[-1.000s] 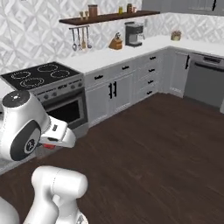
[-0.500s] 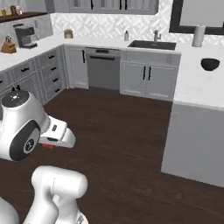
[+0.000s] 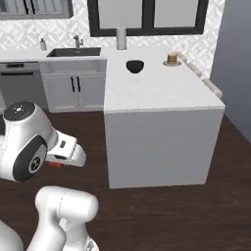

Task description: Take the strawberry from the fridge and place it on top of the pancake, located on the dining counter.

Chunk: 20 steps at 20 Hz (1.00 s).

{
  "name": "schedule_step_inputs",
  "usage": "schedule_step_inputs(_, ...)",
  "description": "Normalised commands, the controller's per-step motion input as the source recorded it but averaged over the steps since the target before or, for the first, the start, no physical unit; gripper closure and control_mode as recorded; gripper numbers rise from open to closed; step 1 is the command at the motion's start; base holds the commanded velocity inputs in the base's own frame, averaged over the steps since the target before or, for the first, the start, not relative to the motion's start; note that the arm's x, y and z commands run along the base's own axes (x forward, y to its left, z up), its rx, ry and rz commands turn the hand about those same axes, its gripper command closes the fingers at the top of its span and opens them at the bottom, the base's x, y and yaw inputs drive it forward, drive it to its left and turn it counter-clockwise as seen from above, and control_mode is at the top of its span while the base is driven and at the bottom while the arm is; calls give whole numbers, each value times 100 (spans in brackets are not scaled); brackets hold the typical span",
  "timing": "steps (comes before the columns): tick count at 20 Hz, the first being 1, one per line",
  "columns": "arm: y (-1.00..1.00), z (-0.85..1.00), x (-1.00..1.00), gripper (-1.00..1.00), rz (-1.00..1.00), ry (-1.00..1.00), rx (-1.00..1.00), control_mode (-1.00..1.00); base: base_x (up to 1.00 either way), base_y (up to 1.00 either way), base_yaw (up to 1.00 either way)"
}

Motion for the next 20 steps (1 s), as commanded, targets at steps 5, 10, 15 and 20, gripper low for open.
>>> schedule_step_inputs(5, 0, 0, 0, 100, 0, 0, 0, 100, 100, -1, -48)
schedule_step_inputs(10, 0, 0, 0, 100, 0, 0, 0, 100, 100, -26, -28)
schedule_step_inputs(15, 0, 0, 0, 100, 0, 0, 0, 100, 100, -96, -5)
schedule_step_inputs(20, 0, 0, 0, 100, 0, 0, 0, 100, 100, -100, 3)
